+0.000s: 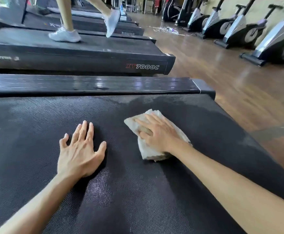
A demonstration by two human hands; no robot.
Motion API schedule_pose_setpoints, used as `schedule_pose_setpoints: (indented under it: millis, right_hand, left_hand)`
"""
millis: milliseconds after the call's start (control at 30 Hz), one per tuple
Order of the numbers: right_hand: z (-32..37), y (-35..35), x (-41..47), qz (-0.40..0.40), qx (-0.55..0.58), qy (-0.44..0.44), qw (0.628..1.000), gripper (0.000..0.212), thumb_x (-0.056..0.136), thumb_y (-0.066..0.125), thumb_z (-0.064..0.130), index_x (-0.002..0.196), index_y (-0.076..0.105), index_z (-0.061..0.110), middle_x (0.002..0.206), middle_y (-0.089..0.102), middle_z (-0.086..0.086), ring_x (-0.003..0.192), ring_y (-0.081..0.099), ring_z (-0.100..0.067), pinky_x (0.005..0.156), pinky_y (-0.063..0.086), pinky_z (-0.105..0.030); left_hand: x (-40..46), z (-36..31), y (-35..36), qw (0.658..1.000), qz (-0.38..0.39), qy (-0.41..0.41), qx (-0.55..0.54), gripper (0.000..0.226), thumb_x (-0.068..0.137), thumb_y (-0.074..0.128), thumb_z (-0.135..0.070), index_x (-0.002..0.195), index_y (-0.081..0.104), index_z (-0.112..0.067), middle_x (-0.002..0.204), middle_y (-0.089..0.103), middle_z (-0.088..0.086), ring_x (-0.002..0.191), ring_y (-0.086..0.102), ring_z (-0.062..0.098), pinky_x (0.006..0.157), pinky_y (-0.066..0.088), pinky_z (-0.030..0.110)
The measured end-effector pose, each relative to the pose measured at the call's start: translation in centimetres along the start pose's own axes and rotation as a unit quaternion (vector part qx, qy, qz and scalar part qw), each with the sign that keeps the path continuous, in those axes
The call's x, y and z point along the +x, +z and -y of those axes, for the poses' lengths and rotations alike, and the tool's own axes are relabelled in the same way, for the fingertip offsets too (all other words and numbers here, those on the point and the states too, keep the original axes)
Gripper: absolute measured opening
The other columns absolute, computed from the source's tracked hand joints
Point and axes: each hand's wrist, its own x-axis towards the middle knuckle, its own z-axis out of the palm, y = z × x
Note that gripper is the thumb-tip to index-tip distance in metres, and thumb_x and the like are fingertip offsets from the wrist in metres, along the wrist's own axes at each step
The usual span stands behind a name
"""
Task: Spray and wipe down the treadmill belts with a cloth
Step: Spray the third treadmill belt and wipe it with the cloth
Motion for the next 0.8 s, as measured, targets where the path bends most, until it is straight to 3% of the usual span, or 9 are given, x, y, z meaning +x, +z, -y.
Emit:
schedule_pose_setpoints:
  millis: [100, 167, 267, 400, 500, 600, 667, 733, 800]
  right_hand:
    - [-4.5, -0.7, -2.5, 0.005, 0.005, 0.055, 0.998, 0.058, 0.097, 0.036, 0.049, 0.155, 0.035, 0.049, 0.166, 0.021, 0.016, 0.158, 0.008, -0.014, 0.128, 0.005, -0.039]
    - [-5.9, -1.1, 0.0, -0.014, -0.041, 0.125, 0.991, 0.057, 0.097, 0.032, 0.05, 0.154, 0.038, 0.046, 0.166, 0.029, 0.007, 0.154, 0.019, -0.02, 0.126, 0.013, -0.042]
    - [-3.1, -0.1, 5.8, -0.028, -0.035, 0.21, 0.977, 0.057, 0.101, 0.027, 0.052, 0.158, 0.032, 0.046, 0.169, 0.025, -0.001, 0.156, 0.014, -0.025, 0.126, 0.006, -0.049]
    - [4.7, 1.1, 9.0, -0.011, -0.006, 0.1, 0.995, 0.057, 0.103, 0.026, 0.061, 0.159, 0.026, 0.05, 0.172, 0.017, 0.0, 0.159, 0.004, -0.023, 0.126, -0.003, -0.052]
    - [4.9, 1.4, 5.6, 0.012, 0.007, 0.009, 1.0, 0.061, 0.097, 0.03, 0.06, 0.157, 0.03, 0.051, 0.172, 0.016, 0.006, 0.159, 0.001, -0.017, 0.128, -0.001, -0.048]
    - [0.9, 1.5, 1.6, -0.035, 0.008, -0.011, 0.999, 0.056, 0.084, 0.024, 0.055, 0.133, 0.052, 0.052, 0.151, 0.045, 0.01, 0.143, 0.032, -0.018, 0.122, 0.024, -0.047]
    - [-2.0, 0.6, 2.9, -0.039, -0.015, 0.061, 0.997, 0.041, 0.088, 0.027, 0.051, 0.117, 0.054, 0.044, 0.13, 0.05, 0.011, 0.125, 0.04, -0.019, 0.117, 0.03, -0.046]
    - [-2.4, -0.1, 6.1, -0.038, -0.033, 0.159, 0.986, 0.049, 0.096, 0.027, 0.052, 0.137, 0.053, 0.043, 0.146, 0.047, 0.004, 0.137, 0.035, -0.023, 0.121, 0.021, -0.046]
    - [0.1, 0.1, 10.0, -0.043, -0.038, 0.203, 0.978, 0.051, 0.098, 0.024, 0.05, 0.142, 0.05, 0.045, 0.152, 0.046, -0.001, 0.143, 0.033, -0.026, 0.12, 0.017, -0.05]
  left_hand:
    - [-0.1, -0.1, 0.0, 1.0, 0.002, -0.003, 0.005, 0.096, 0.081, 0.001, -0.071, 0.164, 0.003, -0.023, 0.17, -0.009, -0.005, 0.156, -0.009, 0.008, 0.125, 0.002, 0.045]
    - [-0.1, -0.3, -0.1, 1.0, 0.002, -0.004, 0.004, 0.096, 0.08, -0.001, -0.07, 0.164, 0.003, -0.023, 0.171, -0.008, -0.005, 0.156, -0.009, 0.008, 0.124, 0.002, 0.045]
    - [-0.1, -0.3, -0.1, 1.0, 0.003, -0.007, 0.002, 0.096, 0.08, -0.001, -0.07, 0.164, 0.002, -0.023, 0.171, -0.008, -0.005, 0.156, -0.008, 0.008, 0.124, 0.002, 0.045]
    - [0.0, -0.3, -0.1, 1.0, -0.001, -0.009, 0.007, 0.099, 0.079, -0.001, -0.071, 0.163, 0.001, -0.02, 0.171, -0.007, -0.006, 0.156, -0.008, 0.006, 0.124, 0.003, 0.044]
    - [0.0, -0.2, 0.0, 1.0, 0.003, -0.01, 0.014, 0.102, 0.077, -0.003, -0.072, 0.163, 0.002, -0.017, 0.17, -0.007, -0.005, 0.156, -0.007, 0.006, 0.124, 0.003, 0.044]
    - [0.0, -0.2, 0.1, 1.0, -0.001, -0.013, 0.011, 0.1, 0.079, -0.002, -0.071, 0.163, 0.001, -0.016, 0.17, -0.008, -0.005, 0.155, -0.008, 0.006, 0.124, 0.002, 0.043]
    - [0.0, -0.3, -0.1, 1.0, -0.004, -0.012, 0.003, 0.097, 0.082, 0.002, -0.069, 0.163, 0.001, -0.016, 0.17, -0.009, -0.005, 0.155, -0.008, 0.006, 0.124, 0.002, 0.043]
    - [-0.1, -0.6, -0.2, 1.0, -0.001, -0.01, 0.003, 0.095, 0.084, 0.005, -0.067, 0.163, -0.001, -0.015, 0.17, -0.009, -0.004, 0.155, -0.01, 0.007, 0.125, 0.001, 0.044]
    - [-0.1, -0.5, -0.3, 1.0, 0.003, -0.013, 0.001, 0.094, 0.085, 0.006, -0.067, 0.163, -0.002, -0.015, 0.17, -0.01, -0.004, 0.155, -0.01, 0.007, 0.125, 0.0, 0.044]
